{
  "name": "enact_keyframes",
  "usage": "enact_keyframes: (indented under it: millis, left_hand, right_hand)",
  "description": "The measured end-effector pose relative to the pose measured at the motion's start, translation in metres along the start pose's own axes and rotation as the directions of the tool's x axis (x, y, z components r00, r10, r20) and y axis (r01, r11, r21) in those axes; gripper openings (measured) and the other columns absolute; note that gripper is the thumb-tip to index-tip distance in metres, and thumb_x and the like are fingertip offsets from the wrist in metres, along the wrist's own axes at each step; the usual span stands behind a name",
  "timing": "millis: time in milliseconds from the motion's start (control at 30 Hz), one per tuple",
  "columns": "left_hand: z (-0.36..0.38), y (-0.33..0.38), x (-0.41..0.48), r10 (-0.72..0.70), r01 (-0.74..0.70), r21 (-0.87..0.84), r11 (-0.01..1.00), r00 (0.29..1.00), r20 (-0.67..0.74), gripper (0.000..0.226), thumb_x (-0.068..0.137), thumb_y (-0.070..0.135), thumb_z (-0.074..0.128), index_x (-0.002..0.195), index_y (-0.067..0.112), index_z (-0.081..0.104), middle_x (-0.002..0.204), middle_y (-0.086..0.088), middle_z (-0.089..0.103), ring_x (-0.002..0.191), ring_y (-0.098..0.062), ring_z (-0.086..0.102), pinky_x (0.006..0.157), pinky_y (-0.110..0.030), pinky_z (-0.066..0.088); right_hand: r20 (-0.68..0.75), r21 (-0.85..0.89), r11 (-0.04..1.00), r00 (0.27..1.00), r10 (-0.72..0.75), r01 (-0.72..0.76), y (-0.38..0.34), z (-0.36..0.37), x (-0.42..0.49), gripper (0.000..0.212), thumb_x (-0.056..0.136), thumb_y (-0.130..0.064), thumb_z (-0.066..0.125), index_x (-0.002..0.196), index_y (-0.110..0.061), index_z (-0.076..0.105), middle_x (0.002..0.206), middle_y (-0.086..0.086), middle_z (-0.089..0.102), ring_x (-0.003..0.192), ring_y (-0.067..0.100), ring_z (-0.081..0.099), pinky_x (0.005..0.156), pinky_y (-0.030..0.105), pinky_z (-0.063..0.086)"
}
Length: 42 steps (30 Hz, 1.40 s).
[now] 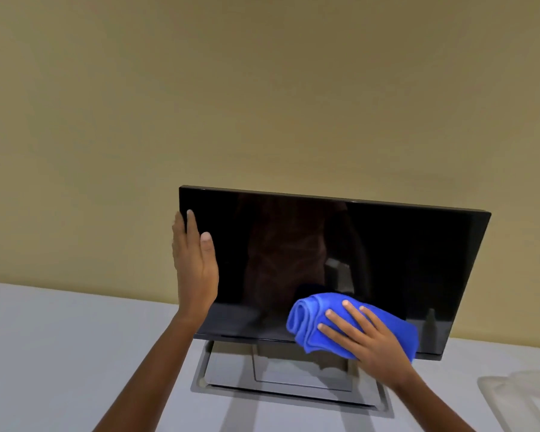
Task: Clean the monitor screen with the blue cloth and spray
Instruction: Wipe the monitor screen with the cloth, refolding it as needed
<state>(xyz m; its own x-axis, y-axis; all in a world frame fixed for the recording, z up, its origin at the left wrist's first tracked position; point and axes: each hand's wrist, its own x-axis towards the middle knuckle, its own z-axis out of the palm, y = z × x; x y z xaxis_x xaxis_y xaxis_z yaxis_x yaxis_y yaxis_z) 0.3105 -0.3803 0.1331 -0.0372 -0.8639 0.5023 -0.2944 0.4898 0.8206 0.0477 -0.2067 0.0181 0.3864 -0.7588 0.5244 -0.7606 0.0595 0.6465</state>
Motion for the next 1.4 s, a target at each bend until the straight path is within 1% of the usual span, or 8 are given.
enact_keyframes:
  millis: [133,333,600,800,900,1000,1233,1400]
  left_hand:
    - [0.021,0.031,0.002,0.213,-0.222,0.099,0.97,0.973,0.094,0.056,0.094,0.039,0.018,0.145,0.016,0.018,0.157,-0.004,0.01,0.141,-0.007,-0.006,0.117,-0.029,-0.004]
    - [0.059,0.082,0.011,0.364,-0.408,0.142,0.902,0.895,0.256,0.071,0.089,0.055,0.008,0.141,0.013,0.031,0.154,-0.004,0.024,0.143,-0.013,-0.002,0.116,-0.031,-0.006]
    - [0.083,0.097,0.009,0.347,-0.407,0.195,0.892,0.896,0.278,0.066,0.091,0.046,0.011,0.131,0.008,0.047,0.14,-0.006,0.049,0.145,-0.02,0.013,0.117,-0.034,0.004]
    - [0.074,0.091,0.015,0.38,-0.454,0.218,0.864,0.871,0.311,0.07,0.088,0.045,0.009,0.126,0.006,0.052,0.131,-0.01,0.056,0.135,-0.023,0.037,0.114,-0.035,0.019]
    - [0.073,0.091,0.016,0.379,-0.443,0.171,0.88,0.872,0.309,0.066,0.091,0.046,0.011,0.124,0.007,0.054,0.128,-0.009,0.059,0.133,-0.023,0.04,0.113,-0.034,0.02]
    - [0.071,0.091,0.018,0.368,-0.425,0.135,0.895,0.874,0.317,0.061,0.095,0.043,0.013,0.124,0.008,0.054,0.128,-0.008,0.059,0.133,-0.022,0.04,0.114,-0.033,0.019]
    - [0.069,0.091,0.019,0.374,-0.424,0.119,0.898,0.876,0.304,0.065,0.091,0.044,0.012,0.118,0.008,0.059,0.12,-0.008,0.063,0.122,-0.023,0.05,0.108,-0.025,0.021]
    - [0.07,0.094,0.018,0.364,-0.416,0.137,0.899,0.883,0.295,0.062,0.092,0.041,0.014,0.113,0.006,0.061,0.114,-0.011,0.065,0.114,-0.025,0.054,0.106,-0.032,0.03]
  right_hand:
    - [-0.033,0.111,0.933,0.937,0.348,-0.343,0.067,-0.021,0.006,0.053,0.082,-0.012,0.043,0.133,-0.023,0.04,0.137,0.006,0.04,0.129,0.037,0.035,0.088,0.047,0.048]
    - [-0.046,0.241,0.651,0.661,0.749,-0.72,0.098,-0.04,0.077,0.055,0.084,-0.038,0.05,0.134,-0.017,0.045,0.142,0.02,0.043,0.133,0.041,0.032,0.092,0.05,0.043]
    - [-0.072,0.158,0.956,0.963,0.26,-0.246,0.002,-0.029,0.115,0.058,0.069,-0.044,0.065,0.125,-0.034,0.056,0.134,-0.003,0.057,0.125,0.033,0.05,0.094,0.047,0.048]
    - [-0.156,0.105,0.926,0.913,0.376,-0.363,0.06,-0.024,0.09,0.049,0.083,-0.044,0.049,0.13,-0.032,0.051,0.136,0.0,0.054,0.131,0.032,0.042,0.098,0.047,0.036]
    - [-0.149,0.166,0.752,0.737,0.659,-0.638,0.091,-0.021,0.068,0.054,0.081,-0.039,0.051,0.133,-0.023,0.049,0.139,0.01,0.05,0.132,0.036,0.036,0.101,0.048,0.037]
    - [-0.106,0.346,0.388,0.375,0.921,-0.854,0.1,-0.014,0.043,0.053,0.085,-0.031,0.05,0.133,-0.01,0.049,0.141,0.02,0.044,0.131,0.045,0.038,0.101,0.052,0.039]
    - [0.21,0.581,-0.408,-0.355,0.911,-0.704,0.022,0.003,0.025,0.053,0.095,-0.019,0.048,0.143,-0.004,0.029,0.151,0.021,0.026,0.14,0.037,0.024,0.114,0.052,0.026]
    - [0.429,0.516,-0.563,-0.373,0.822,-0.646,-0.076,-0.009,0.063,0.061,0.093,-0.014,0.051,0.144,-0.001,0.021,0.152,0.025,0.018,0.14,0.041,0.019,0.113,0.052,0.025]
